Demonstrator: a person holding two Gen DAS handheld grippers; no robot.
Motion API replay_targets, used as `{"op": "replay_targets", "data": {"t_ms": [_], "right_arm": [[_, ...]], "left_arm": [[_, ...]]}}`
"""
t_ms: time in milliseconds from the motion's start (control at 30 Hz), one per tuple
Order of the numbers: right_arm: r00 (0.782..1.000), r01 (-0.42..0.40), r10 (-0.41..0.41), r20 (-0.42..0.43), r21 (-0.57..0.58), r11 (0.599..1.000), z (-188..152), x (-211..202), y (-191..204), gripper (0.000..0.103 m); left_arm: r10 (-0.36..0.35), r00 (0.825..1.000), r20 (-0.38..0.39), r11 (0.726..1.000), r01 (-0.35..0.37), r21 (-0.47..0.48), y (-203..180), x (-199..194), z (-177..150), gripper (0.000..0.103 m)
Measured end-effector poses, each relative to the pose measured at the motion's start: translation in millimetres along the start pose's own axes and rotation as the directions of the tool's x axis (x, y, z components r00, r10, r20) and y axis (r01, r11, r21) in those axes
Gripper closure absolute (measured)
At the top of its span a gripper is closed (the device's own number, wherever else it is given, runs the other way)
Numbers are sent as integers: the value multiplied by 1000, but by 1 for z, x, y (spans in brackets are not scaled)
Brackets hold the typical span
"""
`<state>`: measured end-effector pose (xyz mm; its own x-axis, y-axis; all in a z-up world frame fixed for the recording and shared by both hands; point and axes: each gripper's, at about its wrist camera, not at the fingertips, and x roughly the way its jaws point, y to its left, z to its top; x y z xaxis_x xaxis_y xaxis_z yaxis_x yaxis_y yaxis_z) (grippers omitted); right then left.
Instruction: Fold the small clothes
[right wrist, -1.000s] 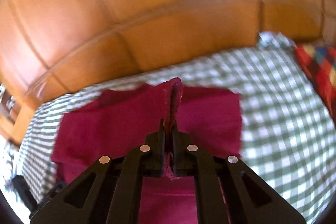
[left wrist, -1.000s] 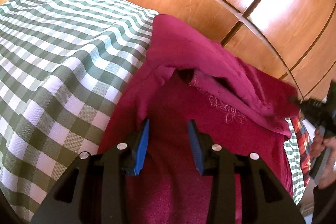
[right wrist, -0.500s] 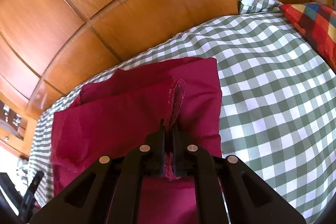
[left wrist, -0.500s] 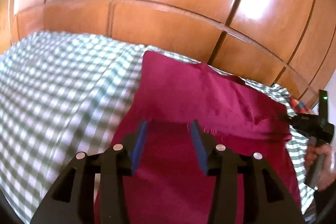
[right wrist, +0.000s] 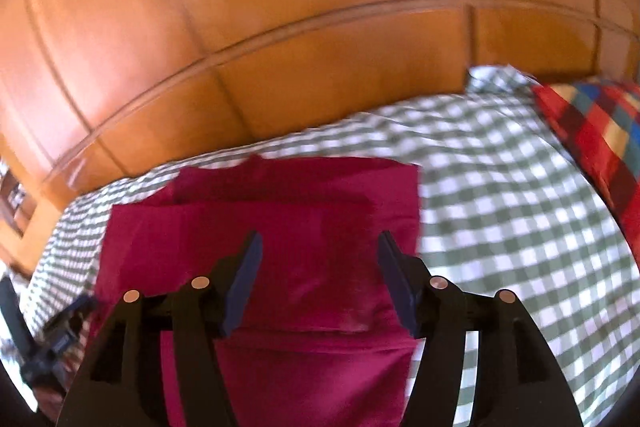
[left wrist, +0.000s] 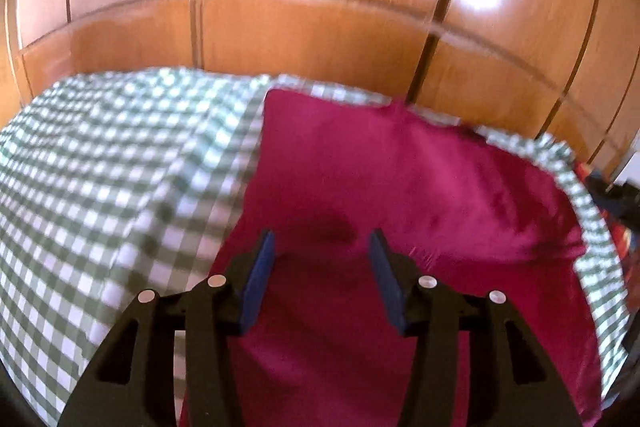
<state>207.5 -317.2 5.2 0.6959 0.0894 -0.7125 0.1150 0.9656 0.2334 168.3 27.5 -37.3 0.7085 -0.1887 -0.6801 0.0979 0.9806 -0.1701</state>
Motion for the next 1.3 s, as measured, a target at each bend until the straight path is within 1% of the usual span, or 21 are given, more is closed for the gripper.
{"op": "replay_targets", "data": {"t_ms": [67,100,167,200,233,267,300,333,367,400,467,567,667,700,767,867,900,967,1067,1200,1300], "right_arm": [[1000,-5,4,-19,-34,999,-1,12,14,44],[1000,3,-5,-29,-49,999,-2,21,19,44],[998,25,-29,-57,-62,998,-4,38,25,44],[997,46,-51,-64,-73,996,-5,46,26,44],[993,84,-90,-71,-88,993,-6,55,27,41],[987,129,-137,-82,-101,987,-10,66,24,34],[984,142,-152,-91,-107,984,-15,75,20,34],[987,137,-146,-66,-121,983,-22,81,16,33],[989,140,-146,-38,-130,982,-27,80,17,31],[987,151,-156,-25,-141,978,-28,79,20,31],[984,168,-174,-23,-162,972,-29,80,24,29],[987,156,-161,-21,-154,976,-29,80,22,28],[987,154,-159,-18,-153,976,-30,82,21,27],[986,158,-163,-18,-158,975,-30,82,22,26],[986,162,-166,-16,-161,974,-31,82,26,26],[986,160,-164,-15,-159,974,-31,82,25,26],[986,160,-164,-14,-158,974,-32,82,24,26],[986,160,-164,-14,-158,974,-32,82,24,26],[986,161,-165,-13,-159,974,-32,83,24,25],[986,160,-164,-13,-157,975,-32,83,24,25],[987,154,-158,-15,-151,976,-32,84,24,25]], "left_arm": [[-23,1000,19,1000,23,1,-8,2,16,54],[-18,999,27,1000,18,13,-12,6,24,54],[5,1000,27,999,-6,47,-22,19,34,46],[38,999,10,997,-39,65,-25,29,35,46],[61,998,-17,996,-60,66,-25,40,37,47],[78,995,-61,996,-75,52,-20,55,37,47],[82,990,-111,997,-80,22,-10,71,33,46],[66,990,-124,998,-66,5,-6,78,29,45],[37,993,-116,999,-39,-13,0,81,24,45],[17,995,-96,1000,-20,-24,3,79,20,45],[23,996,-90,999,-25,-20,3,76,19,45],[22,996,-91,999,-25,-33,3,71,20,45],[17,998,-62,999,-19,-36,3,60,30,47],[17,999,-44,999,-19,-49,7,56,37,47],[-4,999,-43,996,0,-94,14,62,48,47],[-34,996,-78,973,15,-230,42,82,71,48],[-31,994,-101,966,3,-259,50,91,76,48],[6,989,-149,959,-48,-280,59,107,80,48],[73,980,-186,961,-119,-250,64,128,85,44],[166,972,-167,970,-192,-150,52,141,83,38],[166,973,-160,968,-192,-161,52,138,82,38]]}}
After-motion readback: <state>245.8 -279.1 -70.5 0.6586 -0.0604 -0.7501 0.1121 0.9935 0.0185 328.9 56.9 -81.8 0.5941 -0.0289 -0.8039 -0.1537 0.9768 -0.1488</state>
